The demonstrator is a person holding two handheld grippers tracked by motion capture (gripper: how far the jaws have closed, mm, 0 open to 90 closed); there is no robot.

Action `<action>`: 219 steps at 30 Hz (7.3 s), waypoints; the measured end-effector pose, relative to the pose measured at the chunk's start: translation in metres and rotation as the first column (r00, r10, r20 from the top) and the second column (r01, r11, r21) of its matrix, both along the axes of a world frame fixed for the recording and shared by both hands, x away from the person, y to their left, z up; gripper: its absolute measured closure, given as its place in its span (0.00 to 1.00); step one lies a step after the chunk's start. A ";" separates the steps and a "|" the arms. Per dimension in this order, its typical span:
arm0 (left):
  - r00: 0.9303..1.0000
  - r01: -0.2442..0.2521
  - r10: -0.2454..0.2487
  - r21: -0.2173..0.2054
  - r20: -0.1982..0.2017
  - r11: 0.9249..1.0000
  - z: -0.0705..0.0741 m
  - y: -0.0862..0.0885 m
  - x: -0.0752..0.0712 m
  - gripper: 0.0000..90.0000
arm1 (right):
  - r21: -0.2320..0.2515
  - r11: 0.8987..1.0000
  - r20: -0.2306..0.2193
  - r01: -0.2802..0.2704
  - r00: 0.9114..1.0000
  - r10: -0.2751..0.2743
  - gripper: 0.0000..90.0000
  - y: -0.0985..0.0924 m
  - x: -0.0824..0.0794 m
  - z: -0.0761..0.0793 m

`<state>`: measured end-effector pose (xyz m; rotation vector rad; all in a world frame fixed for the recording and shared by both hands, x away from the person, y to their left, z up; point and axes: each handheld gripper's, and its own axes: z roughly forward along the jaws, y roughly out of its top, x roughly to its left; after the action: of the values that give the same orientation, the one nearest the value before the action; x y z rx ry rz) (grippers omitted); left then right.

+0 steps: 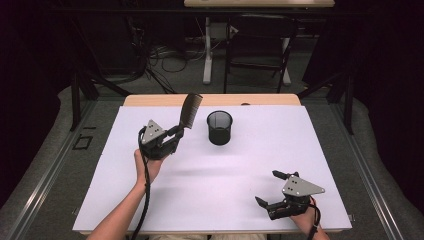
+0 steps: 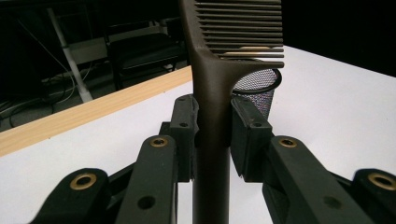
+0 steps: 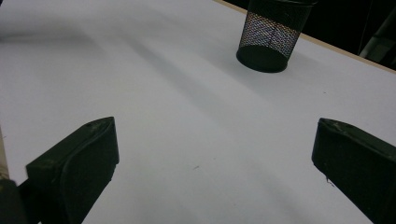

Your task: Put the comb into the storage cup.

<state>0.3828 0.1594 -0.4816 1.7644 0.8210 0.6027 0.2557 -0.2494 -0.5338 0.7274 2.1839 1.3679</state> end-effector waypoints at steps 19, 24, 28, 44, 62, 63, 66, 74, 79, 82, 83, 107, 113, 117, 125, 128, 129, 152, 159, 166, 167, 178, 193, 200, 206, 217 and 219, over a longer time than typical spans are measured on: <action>1.000 0.000 0.001 -0.016 0.012 1.000 0.005 -0.008 0.005 0.80 | 0.005 1.000 0.004 0.003 1.000 -0.003 0.00 0.000 -0.001 0.001; 1.000 -0.001 0.002 -0.040 0.004 0.999 0.006 -0.008 0.008 0.80 | 0.001 1.000 0.007 0.001 1.000 -0.001 0.00 0.000 -0.001 0.001; 1.000 -0.004 0.004 -0.051 0.008 0.999 0.007 -0.009 0.009 0.81 | 0.003 1.000 0.005 0.001 1.000 -0.001 0.00 0.000 -0.002 0.001; 1.000 -0.005 0.006 -0.071 0.015 0.997 0.011 -0.015 0.016 0.80 | 0.005 1.000 0.003 0.003 1.000 -0.003 0.00 0.000 -0.001 0.001; 1.000 -0.006 0.008 -0.090 0.022 0.996 0.018 -0.022 0.025 0.80 | 0.005 1.000 0.004 0.004 1.000 -0.004 0.00 0.000 -0.001 0.000; 1.000 -0.006 0.008 -0.088 0.020 0.996 0.019 -0.022 0.025 0.80 | 0.005 1.000 0.004 0.004 1.000 -0.004 0.00 0.000 -0.001 0.000; 1.000 -0.008 0.010 -0.090 0.020 0.996 0.021 -0.023 0.026 0.80 | 0.006 1.000 0.004 0.004 1.000 -0.004 0.00 0.000 -0.001 0.000; 1.000 -0.004 0.006 -0.093 0.026 0.996 0.026 -0.026 0.030 0.80 | 0.004 1.000 0.004 0.004 1.000 -0.004 0.00 0.000 -0.001 0.000; 1.000 -0.002 0.005 -0.096 0.028 0.995 0.028 -0.028 0.032 0.80 | 0.005 1.000 0.003 0.006 1.000 -0.006 0.00 -0.001 0.000 0.000; 1.000 -0.001 0.004 -0.098 0.029 0.995 0.029 -0.030 0.033 0.80 | 0.006 1.000 0.003 0.006 1.000 -0.006 0.00 -0.001 0.000 0.000; 1.000 0.000 0.003 -0.097 0.029 0.995 0.029 -0.030 0.033 0.80 | 0.006 1.000 0.003 0.007 1.000 -0.007 0.00 -0.001 0.000 0.000; 0.999 0.005 -0.001 -0.122 0.036 0.992 0.035 -0.039 0.042 0.80 | 0.005 1.000 0.002 0.010 1.000 -0.010 0.00 -0.002 0.000 0.000; 0.999 0.007 -0.002 -0.129 0.043 0.992 0.036 -0.043 0.043 0.80 | 0.004 1.000 0.002 0.011 1.000 -0.011 0.00 -0.002 0.000 0.000; 0.999 0.012 -0.006 -0.138 0.044 0.990 0.037 -0.044 0.045 0.80 | 0.003 1.000 0.002 0.014 1.000 -0.014 0.00 -0.002 0.000 0.000; 0.999 0.010 -0.002 -0.150 0.050 0.989 0.039 -0.046 0.048 0.80 | 0.005 1.000 0.002 0.015 1.000 -0.015 0.00 -0.002 0.000 0.000; 0.999 0.010 -0.002 -0.153 0.046 0.988 0.039 -0.046 0.050 0.80 | 0.007 1.000 0.000 0.017 1.000 -0.017 0.00 -0.002 0.000 0.000; 0.999 0.009 -0.002 -0.158 0.047 0.987 0.039 -0.047 0.050 0.80 | 0.007 1.000 0.000 0.016 1.000 -0.016 0.00 -0.002 0.000 0.000; 0.998 0.010 0.002 -0.175 0.065 0.985 0.040 -0.054 0.057 0.80 | 0.006 1.000 -0.002 0.020 1.000 -0.020 0.00 -0.002 0.000 0.000; 0.998 0.009 0.004 -0.196 0.070 0.981 0.039 -0.058 0.058 0.80 | 0.005 1.000 -0.002 0.021 1.000 -0.021 0.00 -0.002 0.000 0.000; 0.996 0.008 0.010 -0.203 0.086 0.979 0.038 -0.062 0.059 0.80 | 0.004 1.000 -0.003 0.022 1.000 -0.022 0.00 -0.002 0.001 0.000; 0.996 0.008 0.010 -0.203 0.086 0.979 0.038 -0.062 0.059 0.80 | 0.005 1.000 -0.002 0.021 1.000 -0.021 0.00 -0.002 0.001 0.000; 0.995 0.012 0.009 -0.201 0.099 0.979 0.037 -0.067 0.063 0.80 | 0.007 1.000 -0.004 0.021 1.000 -0.021 0.00 -0.002 0.001 0.000; 0.995 0.011 0.009 -0.196 0.102 0.981 0.033 -0.075 0.070 0.80 | 0.007 1.000 -0.008 0.023 1.000 -0.023 0.00 -0.003 0.001 -0.001; 0.995 0.012 0.008 -0.194 0.102 0.981 0.035 -0.078 0.073 0.80 | 0.007 1.000 -0.009 0.024 1.000 -0.024 0.00 -0.003 0.001 -0.001; 0.995 0.018 0.001 -0.187 0.103 0.982 0.038 -0.083 0.076 0.80 | 0.006 1.000 -0.007 0.024 1.000 -0.024 0.00 -0.003 0.001 -0.001; 0.994 0.030 -0.011 -0.176 0.108 0.984 0.042 -0.091 0.080 0.80 | 0.006 1.000 -0.008 0.024 1.000 -0.024 0.00 -0.003 0.001 0.000; 0.994 0.034 -0.015 -0.176 0.109 0.984 0.043 -0.092 0.080 0.80 | 0.004 1.000 -0.006 0.024 1.000 -0.024 0.00 -0.003 0.001 0.000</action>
<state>0.4632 0.0672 -0.4390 1.5647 0.7541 0.5844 0.2566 -0.2527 -0.5342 0.7577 2.1703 1.3608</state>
